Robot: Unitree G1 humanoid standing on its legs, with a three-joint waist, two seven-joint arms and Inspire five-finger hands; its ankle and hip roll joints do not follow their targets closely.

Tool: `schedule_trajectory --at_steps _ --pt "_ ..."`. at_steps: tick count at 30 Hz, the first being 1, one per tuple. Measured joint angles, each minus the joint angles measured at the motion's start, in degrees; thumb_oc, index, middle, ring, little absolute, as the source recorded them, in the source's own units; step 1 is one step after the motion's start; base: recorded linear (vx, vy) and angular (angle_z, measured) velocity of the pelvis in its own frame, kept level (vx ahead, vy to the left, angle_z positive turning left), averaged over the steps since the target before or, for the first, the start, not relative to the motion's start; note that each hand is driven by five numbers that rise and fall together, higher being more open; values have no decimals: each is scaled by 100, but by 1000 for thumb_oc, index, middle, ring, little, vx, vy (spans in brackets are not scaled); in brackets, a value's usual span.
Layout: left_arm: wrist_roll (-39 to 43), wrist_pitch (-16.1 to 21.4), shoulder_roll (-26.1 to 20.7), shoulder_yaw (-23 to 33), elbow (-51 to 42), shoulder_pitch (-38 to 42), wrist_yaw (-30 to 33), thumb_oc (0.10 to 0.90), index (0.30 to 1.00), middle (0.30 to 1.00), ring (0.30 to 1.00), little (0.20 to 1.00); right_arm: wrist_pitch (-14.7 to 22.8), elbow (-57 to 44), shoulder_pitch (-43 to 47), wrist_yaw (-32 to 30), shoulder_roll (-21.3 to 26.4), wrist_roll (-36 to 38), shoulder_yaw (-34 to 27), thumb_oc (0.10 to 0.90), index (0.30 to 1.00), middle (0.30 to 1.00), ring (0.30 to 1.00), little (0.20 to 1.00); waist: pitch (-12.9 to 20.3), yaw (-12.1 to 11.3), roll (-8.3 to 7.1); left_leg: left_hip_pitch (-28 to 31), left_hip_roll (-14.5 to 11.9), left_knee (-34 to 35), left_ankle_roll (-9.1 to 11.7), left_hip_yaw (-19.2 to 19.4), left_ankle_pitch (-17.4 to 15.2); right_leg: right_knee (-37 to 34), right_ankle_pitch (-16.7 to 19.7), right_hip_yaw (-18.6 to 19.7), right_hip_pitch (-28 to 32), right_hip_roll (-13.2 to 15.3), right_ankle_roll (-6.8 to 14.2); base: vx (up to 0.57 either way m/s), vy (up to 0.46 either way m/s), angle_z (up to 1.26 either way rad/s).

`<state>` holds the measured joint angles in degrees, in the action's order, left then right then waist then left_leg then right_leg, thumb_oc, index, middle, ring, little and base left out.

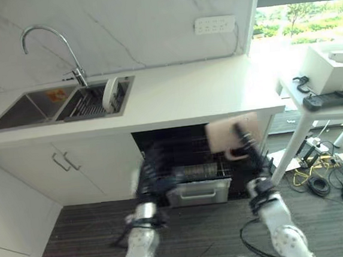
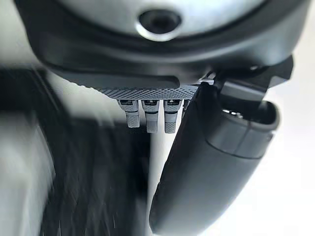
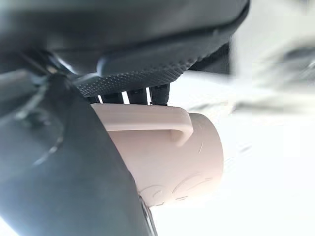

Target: Place the dishes in the dishwasher.

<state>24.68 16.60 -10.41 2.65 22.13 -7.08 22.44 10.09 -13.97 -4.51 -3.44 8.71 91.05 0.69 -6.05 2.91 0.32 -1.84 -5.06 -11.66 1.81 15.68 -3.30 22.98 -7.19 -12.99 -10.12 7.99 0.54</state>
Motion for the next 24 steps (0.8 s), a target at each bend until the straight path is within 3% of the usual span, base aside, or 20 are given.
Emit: schedule_trajectory --at_steps 3,5,7,11,15,19,21,22,24 --pt "152 -15 -299 375 133 -451 224 800 900 900 900 900 455 1 1 32 37 478 -631 400 300 300 300 300 3 -23 -3 -6 22 1 -5 3 -4 -20 -7 -3 -17 20 18 3 2 1" --pt "159 -14 -293 327 136 -484 222 800 900 900 900 900 482 1 14 32 21 557 -588 400 300 300 300 300 4 -23 -3 -1 32 -1 -4 1 -5 -30 -7 -5 -1 30 25 0 0 0" --pt "145 -14 -228 -98 135 -315 102 800 900 900 900 900 440 1 22 37 -13 585 -323 400 300 300 300 300 5 -9 -4 8 31 1 -19 -6 -17 -49 -7 -7 21 28 24 0 0 0" --pt "146 -13 -181 -74 97 -254 52 800 900 900 900 900 573 1 29 36 -19 545 -395 400 300 300 300 300 6 9 0 8 29 1 -21 -8 -19 -47 -8 -6 19 24 23 0 0 0" --pt "148 -12 -190 -76 -160 -250 -74 800 900 900 900 900 712 1 34 18 2 -388 -492 400 300 300 300 300 6 12 1 3 30 1 -23 -6 -18 -47 -5 -2 12 23 26 0 0 0" --pt "-93 36 -374 -76 -1021 -238 -261 800 900 900 900 900 613 4 18 7 164 -1479 -472 400 300 300 300 300 -7 3 -1 -5 31 4 -23 -8 -18 -45 -3 0 4 23 30 0 0 0" --pt "-391 89 -609 -82 -1377 -179 -358 800 900 900 900 900 574 16 -2 0 253 -2075 -468 400 300 300 300 300 -9 28 10 -3 33 0 -25 -4 -20 -45 7 6 -1 23 46 -37 40 -1" --pt "-1049 87 -1154 -82 -1660 81 -673 800 900 900 900 900 459 37 -17 -7 601 -3032 -452 400 300 300 300 300 -24 18 39 -12 39 6 -10 5 -8 -40 15 17 -16 26 58 -29 40 -2" --pt "-1471 59 -1415 -111 -1666 312 -794 800 900 900 900 900 424 43 -7 3 778 -3459 -422 400 300 300 300 300 -21 63 60 0 42 2 -6 11 -7 -43 15 27 -13 27 58 0 0 0"
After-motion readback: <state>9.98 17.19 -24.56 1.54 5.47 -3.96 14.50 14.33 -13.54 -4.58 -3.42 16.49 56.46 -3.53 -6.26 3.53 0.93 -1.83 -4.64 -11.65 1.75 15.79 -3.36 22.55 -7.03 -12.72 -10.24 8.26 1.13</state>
